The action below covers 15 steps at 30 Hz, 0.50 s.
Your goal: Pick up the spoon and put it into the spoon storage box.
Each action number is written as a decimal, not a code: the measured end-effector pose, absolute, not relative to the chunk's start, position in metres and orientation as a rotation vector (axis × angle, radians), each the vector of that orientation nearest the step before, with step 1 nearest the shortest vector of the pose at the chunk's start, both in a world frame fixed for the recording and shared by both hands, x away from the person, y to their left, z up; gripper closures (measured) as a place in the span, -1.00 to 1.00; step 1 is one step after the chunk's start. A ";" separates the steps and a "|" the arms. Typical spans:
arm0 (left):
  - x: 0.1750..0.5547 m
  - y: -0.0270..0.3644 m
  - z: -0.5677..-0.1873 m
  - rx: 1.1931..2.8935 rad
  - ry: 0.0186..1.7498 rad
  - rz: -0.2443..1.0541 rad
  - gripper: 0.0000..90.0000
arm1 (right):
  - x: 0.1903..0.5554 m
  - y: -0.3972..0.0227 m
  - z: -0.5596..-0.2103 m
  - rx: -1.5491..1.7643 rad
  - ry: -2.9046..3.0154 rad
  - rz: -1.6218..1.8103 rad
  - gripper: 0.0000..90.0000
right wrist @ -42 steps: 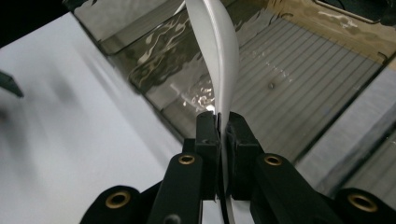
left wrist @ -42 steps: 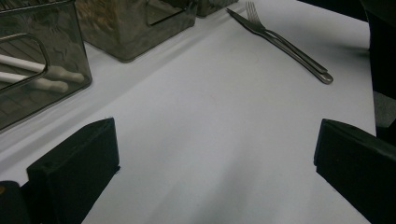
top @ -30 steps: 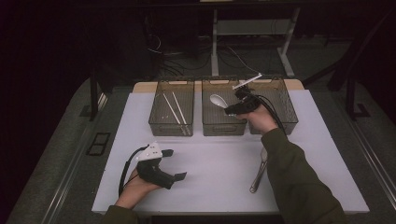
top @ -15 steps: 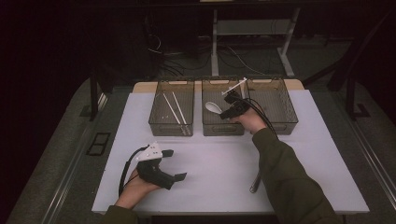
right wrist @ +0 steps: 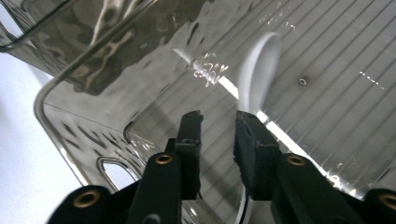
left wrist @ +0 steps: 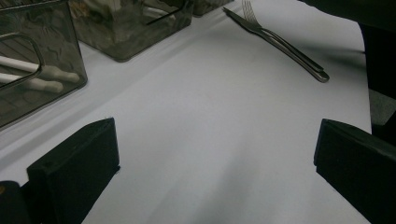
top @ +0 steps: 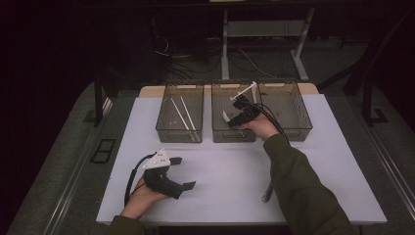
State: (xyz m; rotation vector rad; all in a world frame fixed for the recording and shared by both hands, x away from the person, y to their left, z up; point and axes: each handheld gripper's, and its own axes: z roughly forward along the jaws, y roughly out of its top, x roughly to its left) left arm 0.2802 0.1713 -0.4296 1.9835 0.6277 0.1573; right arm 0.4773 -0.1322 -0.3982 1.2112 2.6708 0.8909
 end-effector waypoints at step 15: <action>0.282 0.175 -0.431 1.972 0.647 0.148 -1.00 | 0.453 -0.166 -0.362 1.220 2.574 1.218 0.14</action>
